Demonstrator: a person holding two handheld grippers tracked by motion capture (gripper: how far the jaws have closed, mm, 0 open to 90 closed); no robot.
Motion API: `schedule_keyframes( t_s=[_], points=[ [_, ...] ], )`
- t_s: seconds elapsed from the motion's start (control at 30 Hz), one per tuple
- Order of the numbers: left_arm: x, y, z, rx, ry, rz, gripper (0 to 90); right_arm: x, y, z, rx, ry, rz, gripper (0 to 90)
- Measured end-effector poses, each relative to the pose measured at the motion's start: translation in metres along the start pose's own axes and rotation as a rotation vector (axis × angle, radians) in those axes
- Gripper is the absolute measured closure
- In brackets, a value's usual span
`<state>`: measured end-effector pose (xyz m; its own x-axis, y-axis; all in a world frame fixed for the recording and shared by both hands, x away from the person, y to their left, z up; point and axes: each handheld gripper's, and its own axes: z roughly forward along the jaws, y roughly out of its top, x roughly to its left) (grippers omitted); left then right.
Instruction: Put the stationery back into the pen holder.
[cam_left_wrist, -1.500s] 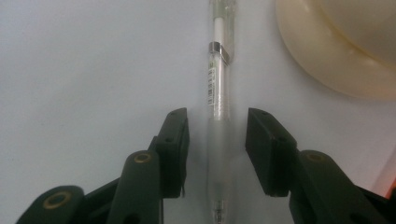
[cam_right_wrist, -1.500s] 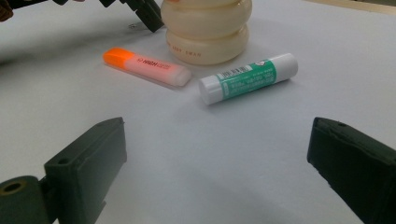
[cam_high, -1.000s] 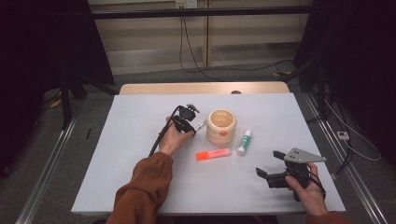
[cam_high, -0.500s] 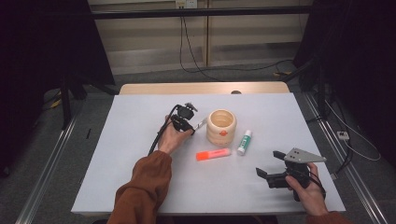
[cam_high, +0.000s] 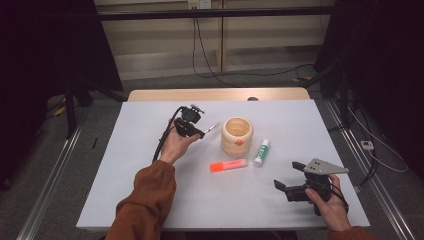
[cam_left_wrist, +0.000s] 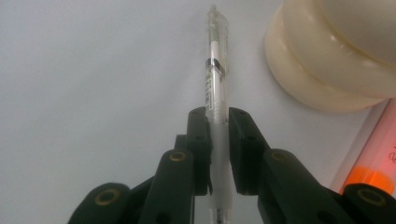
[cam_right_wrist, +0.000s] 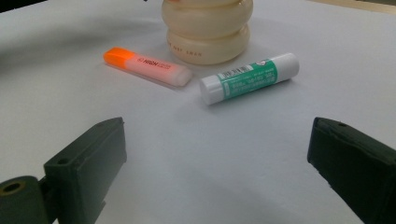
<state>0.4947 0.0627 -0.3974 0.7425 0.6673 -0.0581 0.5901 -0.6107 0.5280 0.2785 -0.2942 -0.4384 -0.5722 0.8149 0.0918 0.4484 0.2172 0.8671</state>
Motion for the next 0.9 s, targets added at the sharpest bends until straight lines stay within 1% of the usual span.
schedule_keyframes(
  t_s=[0.03, 0.07, 0.1, 0.13, 0.27, 0.3, 0.33, 0.43, 0.57, 0.7, 0.73, 0.77, 0.83, 0.87, 0.9],
  points=[
    [0.000, -0.001, 0.000, -0.007, 0.002, -0.013, 79.8, 0.000, 0.000, 0.000, 0.000, 0.000, 0.001, 4.3],
    [0.001, -0.001, -0.001, -0.009, -0.003, -0.009, 79.8, 0.000, 0.000, 0.000, 0.000, 0.000, 0.001, 4.3],
    [0.002, -0.001, -0.002, -0.008, -0.007, -0.016, 79.8, 0.000, 0.000, 0.000, 0.000, 0.000, 0.002, 4.3],
    [0.003, -0.001, -0.003, -0.014, -0.003, -0.008, 79.8, 0.000, 0.000, 0.000, 0.000, 0.000, 0.001, 4.3],
    [0.004, -0.003, -0.011, -0.034, -0.012, -0.001, 79.8, 0.000, 0.000, 0.000, 0.000, 0.000, 0.001, 4.3],
    [0.004, -0.004, -0.014, -0.046, -0.015, -0.001, 79.8, 0.000, 0.000, 0.000, -0.001, 0.000, 0.001, 4.3],
    [0.005, -0.005, -0.016, -0.049, -0.022, 0.000, 79.8, 0.000, 0.000, 0.000, -0.001, 0.000, 0.001, 4.3],
    [0.006, -0.011, -0.026, -0.069, -0.022, 0.008, 79.8, 0.000, 0.000, 0.000, -0.001, 0.000, -0.001, 4.3],
    [0.010, -0.020, -0.040, -0.102, -0.036, 0.001, 79.8, 0.000, 0.000, 0.000, 0.000, -0.002, 0.000, 4.3],
    [0.014, -0.029, -0.055, -0.123, -0.054, 0.019, 79.8, 0.000, 0.000, 0.001, 0.003, -0.001, -0.009, 4.3],
    [0.014, -0.031, -0.059, -0.124, -0.061, 0.025, 79.8, 0.000, 0.000, 0.001, 0.007, 0.001, -0.013, 4.3],
    [0.014, -0.033, -0.062, -0.129, -0.065, 0.019, 79.8, 0.000, 0.001, 0.002, 0.008, 0.003, -0.014, 4.3],
    [0.013, -0.037, -0.068, -0.128, -0.100, 0.017, 79.8, 0.000, 0.001, 0.002, 0.009, 0.003, -0.019, 4.3],
    [0.011, -0.040, -0.069, -0.128, -0.102, 0.013, 79.9, 0.001, 0.001, 0.003, 0.010, 0.004, -0.020, 4.3],
    [0.009, -0.041, -0.072, -0.124, -0.097, 0.026, 79.8, 0.001, 0.001, 0.003, 0.011, 0.006, -0.020, 4.3]
  ],
)
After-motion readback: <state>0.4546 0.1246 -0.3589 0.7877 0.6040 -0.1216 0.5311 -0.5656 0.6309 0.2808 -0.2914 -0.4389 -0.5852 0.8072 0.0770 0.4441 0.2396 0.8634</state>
